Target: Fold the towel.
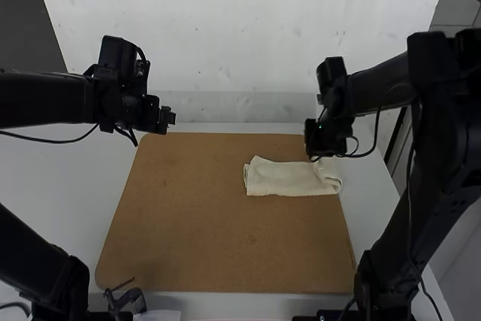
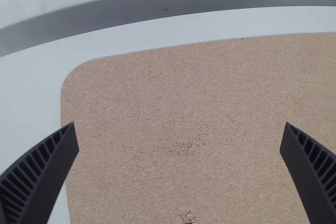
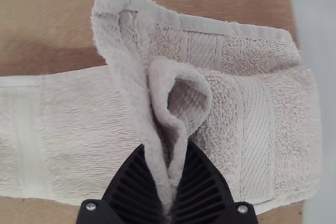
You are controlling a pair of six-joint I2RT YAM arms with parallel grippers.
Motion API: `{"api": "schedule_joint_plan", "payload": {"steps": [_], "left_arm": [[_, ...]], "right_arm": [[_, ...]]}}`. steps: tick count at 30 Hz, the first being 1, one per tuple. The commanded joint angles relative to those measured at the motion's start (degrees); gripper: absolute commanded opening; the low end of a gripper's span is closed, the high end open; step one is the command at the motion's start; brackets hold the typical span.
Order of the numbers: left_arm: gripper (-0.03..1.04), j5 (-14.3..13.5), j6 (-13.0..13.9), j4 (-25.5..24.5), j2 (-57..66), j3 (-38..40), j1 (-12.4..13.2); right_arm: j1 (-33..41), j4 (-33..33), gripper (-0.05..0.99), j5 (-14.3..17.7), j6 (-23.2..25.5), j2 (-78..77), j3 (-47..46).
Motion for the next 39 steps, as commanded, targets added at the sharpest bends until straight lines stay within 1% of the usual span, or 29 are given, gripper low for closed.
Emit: {"api": "schedule_joint_plan", "payload": {"steps": [1, 3, 5, 8, 11, 18, 19, 22, 23, 24, 28, 30, 31, 33, 34, 39], "left_arm": [[0.99, 0.2, 0.1, 0.5, -1.5, -0.4, 0.6], [0.99, 0.2, 0.1, 0.5, -1.7, -0.5, 0.6], [0.99, 0.2, 0.1, 0.5, -1.7, -0.6, 0.5], [0.99, 0.1, 0.2, 0.5, -1.8, -1.0, 0.7], [0.99, 0.3, 0.4, 0.6, -1.8, -1.1, 1.3], [0.98, 0.4, 0.4, 1.9, -1.7, -1.9, 1.6], [0.98, 0.3, 0.4, 1.9, -1.7, -2.1, 1.7], [0.98, 0.4, 0.4, 2.0, -1.5, -2.1, 1.9], [0.98, 0.4, 0.4, 2.0, -1.4, -2.1, 1.9], [0.98, 0.4, 0.5, 2.0, -1.3, -2.2, 1.9], [0.98, 0.4, 0.5, 2.1, -1.2, -2.3, 1.9], [0.98, 0.5, 0.5, 2.8, -1.2, -2.4, 1.9], [0.98, 0.5, 0.5, 3.0, -1.2, -2.5, 1.9], [0.98, 0.4, 0.5, 3.2, -1.2, -2.6, 1.8], [0.98, 0.5, 0.5, 3.2, -1.2, -2.6, 1.7], [0.98, 0.5, 0.5, 3.3, -1.2, -2.6, 1.3]], "right_arm": [[8.2, 0.1, 0.02, 4.8, 7.5, 0.6, 2.3], [11.9, -0.1, 0.02, 5.7, 9.2, 2.3, 4.0], [14.6, -0.4, 0.02, 5.9, 10.6, 4.1, 5.7], [18.3, -0.8, 0.02, 7.1, 11.9, 6.4, 7.6], [20.8, -0.9, 0.02, 7.9, 12.6, 8.7, 9.1], [23.7, -0.3, 0.02, 8.3, 14.2, 12.6, 10.7], [23.9, 0.1, 0.04, 8.4, 14.5, 12.7, 10.6], [23.8, 2.1, 0.53, 8.2, 14.7, 11.2, 9.9], [23.8, 2.9, 0.58, 8.2, 14.7, 9.9, 9.6], [23.5, 3.6, 0.58, 8.1, 14.6, 8.6, 9.3], [21.5, 3.9, 0.58, 7.4, 14.5, 4.0, 8.9], [20.3, 3.8, 0.54, 7.3, 14.2, 2.9, 8.7], [20.0, 3.6, 0.42, 7.3, 14.1, 2.8, 8.6], [19.0, 3.7, 0.1, 7.4, 13.8, 3.0, 8.0], [18.9, 3.6, 0.01, 7.8, 13.3, 3.6, 7.6], [20.6, 2.1, 0.01, 8.3, 12.9, 7.8, 6.0]]}}
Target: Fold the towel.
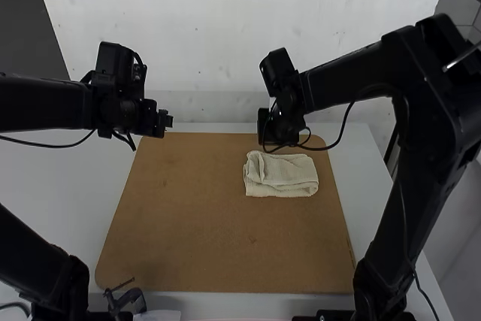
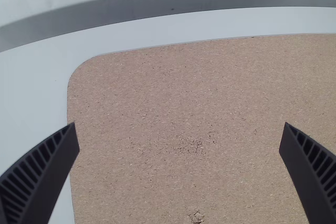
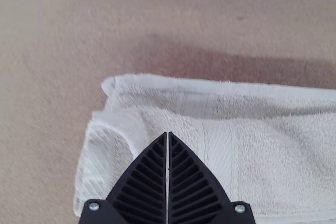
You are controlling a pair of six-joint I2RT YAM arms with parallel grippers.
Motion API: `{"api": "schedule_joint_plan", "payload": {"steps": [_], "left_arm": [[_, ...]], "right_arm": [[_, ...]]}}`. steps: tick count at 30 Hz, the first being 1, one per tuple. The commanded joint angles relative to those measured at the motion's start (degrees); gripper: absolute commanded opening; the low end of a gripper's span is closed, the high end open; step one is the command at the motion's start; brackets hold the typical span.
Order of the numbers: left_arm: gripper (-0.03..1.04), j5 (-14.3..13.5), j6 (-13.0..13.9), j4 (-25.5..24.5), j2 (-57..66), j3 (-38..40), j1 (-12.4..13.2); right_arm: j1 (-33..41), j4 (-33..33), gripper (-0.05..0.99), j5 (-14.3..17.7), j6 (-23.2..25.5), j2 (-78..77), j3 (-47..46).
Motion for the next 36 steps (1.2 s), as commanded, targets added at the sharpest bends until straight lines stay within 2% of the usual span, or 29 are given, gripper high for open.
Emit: {"api": "schedule_joint_plan", "payload": {"steps": [1, 19, 26, 31, 34, 35, 36], "left_arm": [[0.98, 0.5, 0.5, 0.6, -1.0, -0.3, 0.1], [0.98, 0.4, 0.4, 0.9, -1.2, -0.9, 0.3], [0.98, 0.5, 0.4, 1.4, -1.0, -1.2, 0.3], [0.98, 0.5, 0.5, 1.7, -1.3, -1.3, 0.3], [0.98, 1.9, 0.6, 1.7, -2.1, -1.2, 0.6], [0.98, 2.0, 0.6, 1.7, -2.3, -1.2, 0.6], [0.98, 2.0, 0.6, 1.7, -2.6, -1.1, 0.7]], "right_arm": [[1.9, -0.3, 0.01, 1.1, -0.5, 2.7, -1.8], [10.9, 1.4, 0.02, 2.5, 1.6, 10.9, 2.5], [10.7, 1.5, 0.02, 2.6, 1.6, 11.4, 2.7], [8.6, 1.1, 0.02, 2.3, 1.1, 6.2, 2.6], [5.9, 0.9, 0.02, 2.2, -0.4, 2.2, 2.4], [5.0, 0.9, 0.07, 2.1, -0.6, 0.8, 2.1], [3.7, 1.0, 0.21, 1.8, -1.0, -0.7, 1.8]]}}
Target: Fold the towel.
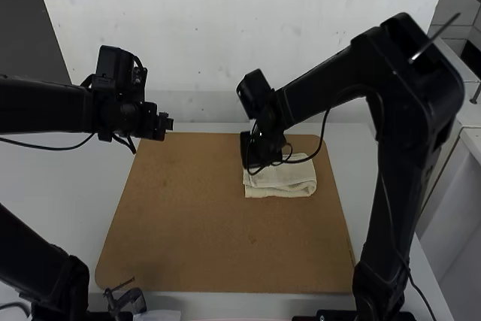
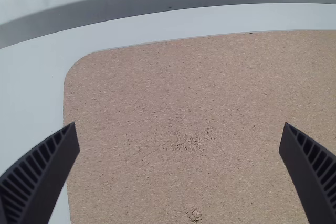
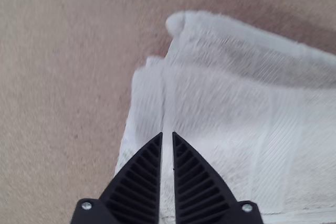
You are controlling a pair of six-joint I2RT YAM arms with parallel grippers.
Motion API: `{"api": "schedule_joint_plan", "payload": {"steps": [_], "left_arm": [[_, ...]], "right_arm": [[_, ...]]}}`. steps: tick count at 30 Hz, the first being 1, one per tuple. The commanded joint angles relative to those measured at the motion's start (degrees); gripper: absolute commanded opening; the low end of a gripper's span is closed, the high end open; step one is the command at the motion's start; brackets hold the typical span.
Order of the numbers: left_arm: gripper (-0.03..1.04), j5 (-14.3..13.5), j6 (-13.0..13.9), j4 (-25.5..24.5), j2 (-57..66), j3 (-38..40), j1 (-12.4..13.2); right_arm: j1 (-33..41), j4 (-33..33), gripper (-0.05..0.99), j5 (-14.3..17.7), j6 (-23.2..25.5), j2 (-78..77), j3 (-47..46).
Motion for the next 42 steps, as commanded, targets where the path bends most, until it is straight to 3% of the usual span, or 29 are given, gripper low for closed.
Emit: {"api": "schedule_joint_plan", "payload": {"steps": [1, 4, 5, 8, 12, 21, 31, 35, 42], "left_arm": [[0.98, 1.6, 0.6, 0.4, -2.7, 0.1, 0.7], [0.98, 1.6, 0.6, 0.5, -2.8, 0.1, 0.7], [0.98, 1.6, 0.6, 0.5, -2.8, 0.2, 0.7], [0.98, 1.3, 0.6, 0.7, -2.6, 0.2, 0.9], [0.98, 0.9, 0.7, 0.6, -2.5, 0.0, 1.2], [0.98, -0.8, 0.9, 0.7, -4.5, -1.4, 0.9], [0.98, -5.5, 0.9, 0.2, -9.1, -2.7, -4.3], [0.98, -5.8, 0.9, 0.2, -11.6, -4.0, -4.8], [0.98, -6.0, 0.9, 0.0, -17.5, -5.8, -4.8]], "right_arm": [[-4.9, 0.2, 0.36, -0.2, -2.1, -7.6, 0.6], [-9.4, 0.6, 0.79, -0.5, -3.9, -11.1, -0.3], [-11.0, 0.7, 0.89, -0.9, -4.2, -12.0, -0.7], [-16.1, 3.1, 0.95, -1.7, -6.0, -14.4, -3.2], [-23.6, 8.8, 0.97, -2.5, -9.7, -18.4, -8.5], [-40.2, 16.1, 0.97, -11.7, -12.5, -30.7, -20.1], [-41.2, 17.2, 0.97, -12.2, -12.4, -52.3, -32.3], [-41.2, 17.2, 0.97, -12.1, -12.5, -61.4, -36.3], [-41.2, 16.8, 0.97, -15.8, -12.5, -72.1, -41.6]]}}
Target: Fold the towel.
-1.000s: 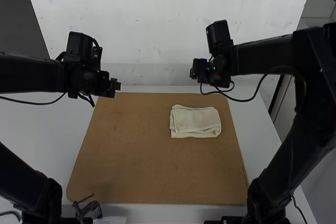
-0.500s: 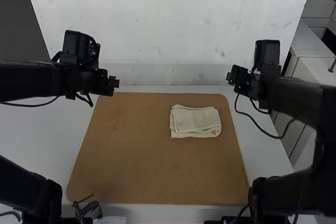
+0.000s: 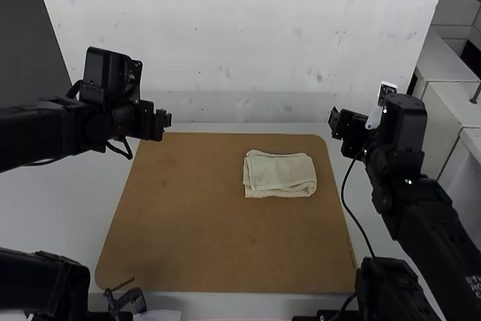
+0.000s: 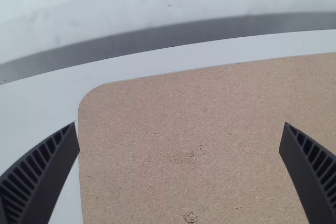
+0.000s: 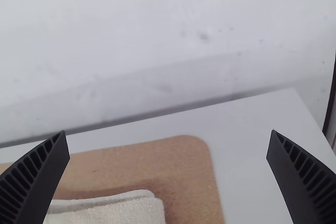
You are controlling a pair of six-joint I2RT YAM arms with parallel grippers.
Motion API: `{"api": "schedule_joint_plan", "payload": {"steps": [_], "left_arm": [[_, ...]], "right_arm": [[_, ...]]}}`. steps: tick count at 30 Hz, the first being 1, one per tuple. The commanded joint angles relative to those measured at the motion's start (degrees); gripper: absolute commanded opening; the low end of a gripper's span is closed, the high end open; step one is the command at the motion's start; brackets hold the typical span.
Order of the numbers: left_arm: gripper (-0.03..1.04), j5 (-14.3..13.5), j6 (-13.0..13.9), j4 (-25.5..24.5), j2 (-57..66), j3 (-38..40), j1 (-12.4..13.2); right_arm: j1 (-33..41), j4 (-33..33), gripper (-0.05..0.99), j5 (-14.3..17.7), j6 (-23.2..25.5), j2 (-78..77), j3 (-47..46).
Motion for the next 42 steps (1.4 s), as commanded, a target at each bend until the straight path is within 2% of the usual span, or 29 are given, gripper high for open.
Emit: {"api": "schedule_joint_plan", "payload": {"steps": [1, 3, 7, 10, 20, 27, 30, 34, 36, 38, 42], "left_arm": [[0.98, -0.9, 0.7, -0.2, -4.9, -0.4, -0.2], [0.98, -1.4, 0.7, -1.2, -7.5, -0.7, -0.4], [0.98, -3.9, 0.6, -1.8, -10.6, -2.6, -2.3], [0.98, -4.5, 0.6, -2.8, -14.6, -3.4, -2.6], [0.97, -10.3, 0.2, -6.7, -28.4, -3.5, -7.3], [0.97, -13.3, -1.2, -12.3, -35.0, -3.5, -7.9], [0.97, -13.4, -1.9, -16.4, -35.8, -1.3, -4.6], [0.97, -13.3, -3.7, -19.2, -39.7, 0.5, 2.2], [0.97, -12.1, -5.2, -20.5, -43.7, 0.3, 6.1], [0.97, -11.3, -5.4, -20.7, -47.3, -1.2, 9.1], [0.97, -10.7, -5.6, -20.6, -53.1, -4.1, 12.9]], "right_arm": [[-0.4, 0.2, 0.97, -3.0, -0.3, -4.5, -2.0], [-0.4, 0.0, 0.97, -3.4, -0.3, -8.2, -3.6], [-0.1, -2.8, 0.97, -8.2, 0.1, -17.9, -5.7], [0.0, -3.6, 0.97, -10.7, 1.2, -21.8, -6.5], [2.0, -5.6, 0.97, -11.2, 1.2, -28.9, -9.8], [1.6, -5.6, 0.97, -11.1, 0.8, -29.5, -9.8], [1.5, -5.3, 0.97, -10.8, 0.5, -29.4, -10.1], [1.5, -4.6, 0.97, -10.3, 0.5, -29.5, -10.1], [1.5, -4.1, 0.97, -10.0, 0.5, -29.4, -10.3], [1.5, -4.0, 0.97, -9.7, 0.3, -29.4, -10.4], [1.5, -3.9, 0.97, -9.3, -0.3, -29.4, -10.4]]}}
